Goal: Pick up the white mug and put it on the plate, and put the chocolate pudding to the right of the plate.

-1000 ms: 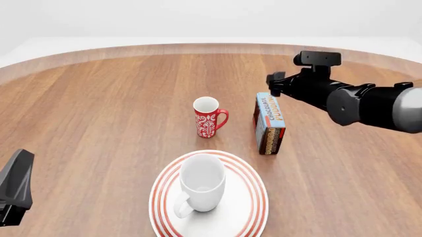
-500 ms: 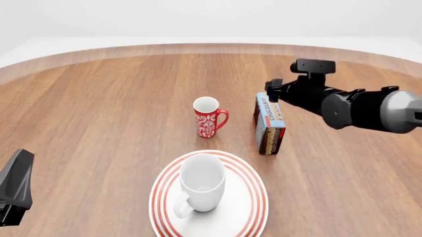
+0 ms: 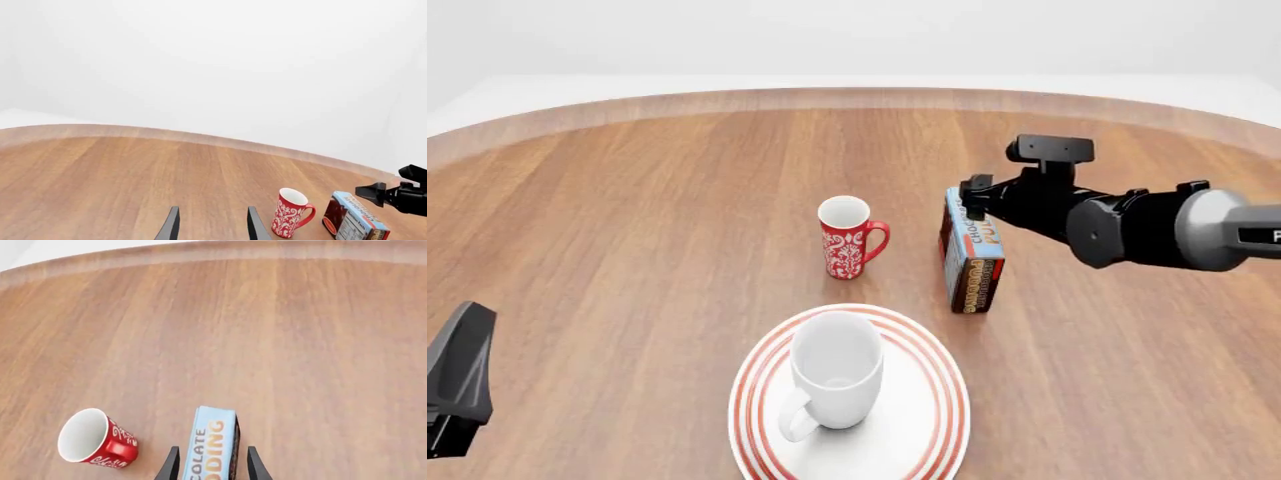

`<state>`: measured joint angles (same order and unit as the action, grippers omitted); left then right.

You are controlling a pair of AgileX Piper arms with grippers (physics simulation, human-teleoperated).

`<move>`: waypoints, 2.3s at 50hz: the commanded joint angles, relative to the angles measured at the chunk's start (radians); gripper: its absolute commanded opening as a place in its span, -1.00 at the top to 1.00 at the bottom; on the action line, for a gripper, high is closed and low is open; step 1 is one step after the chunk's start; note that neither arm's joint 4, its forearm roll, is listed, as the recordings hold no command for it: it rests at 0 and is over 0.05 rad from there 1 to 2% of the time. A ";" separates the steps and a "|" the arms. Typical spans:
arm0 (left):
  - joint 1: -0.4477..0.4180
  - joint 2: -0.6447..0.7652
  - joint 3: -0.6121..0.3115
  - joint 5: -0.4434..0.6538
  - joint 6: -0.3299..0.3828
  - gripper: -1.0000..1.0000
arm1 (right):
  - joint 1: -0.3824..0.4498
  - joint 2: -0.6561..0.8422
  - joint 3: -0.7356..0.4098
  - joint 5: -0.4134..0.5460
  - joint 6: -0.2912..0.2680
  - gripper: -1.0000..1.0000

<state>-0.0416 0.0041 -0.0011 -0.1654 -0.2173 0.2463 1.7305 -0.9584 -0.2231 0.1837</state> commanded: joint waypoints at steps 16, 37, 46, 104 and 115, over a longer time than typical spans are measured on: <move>-0.004 -0.001 0.000 0.000 -0.001 -1.00 | 0.014 0.050 -0.008 -0.006 -0.022 -1.00; -0.010 -0.001 0.000 -0.001 0.003 -1.00 | 0.013 0.098 -0.008 -0.020 -0.035 -1.00; -0.011 -0.002 0.000 -0.001 0.004 -1.00 | 0.013 0.115 -0.012 -0.024 -0.040 -1.00; -0.014 -0.004 0.001 -0.002 0.005 -1.00 | -0.022 0.070 0.034 -0.026 -0.092 1.00; -0.014 -0.001 0.000 -0.002 0.004 -1.00 | -0.021 -0.033 0.044 0.014 -0.093 1.00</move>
<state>-0.0562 0.0012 -0.0005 -0.1674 -0.2121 0.2293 1.7705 -0.9293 -0.2413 0.0905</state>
